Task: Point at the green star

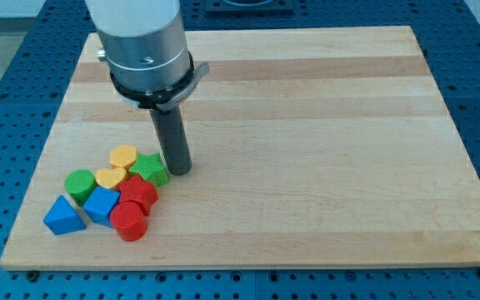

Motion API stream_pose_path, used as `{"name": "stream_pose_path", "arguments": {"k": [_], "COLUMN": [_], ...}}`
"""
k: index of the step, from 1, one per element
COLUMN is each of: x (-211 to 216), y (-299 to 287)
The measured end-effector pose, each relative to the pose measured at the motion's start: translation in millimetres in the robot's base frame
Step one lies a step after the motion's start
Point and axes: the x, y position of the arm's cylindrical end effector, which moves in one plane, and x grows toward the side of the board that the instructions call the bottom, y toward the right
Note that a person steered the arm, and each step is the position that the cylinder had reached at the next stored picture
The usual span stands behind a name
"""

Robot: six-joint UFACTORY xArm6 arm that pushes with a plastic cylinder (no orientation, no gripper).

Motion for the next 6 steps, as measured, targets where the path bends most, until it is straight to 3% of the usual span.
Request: {"name": "stream_pose_path", "arguments": {"k": [2,3,5,6], "x": [-1,20,108,126], "y": [29,57,60,51]}}
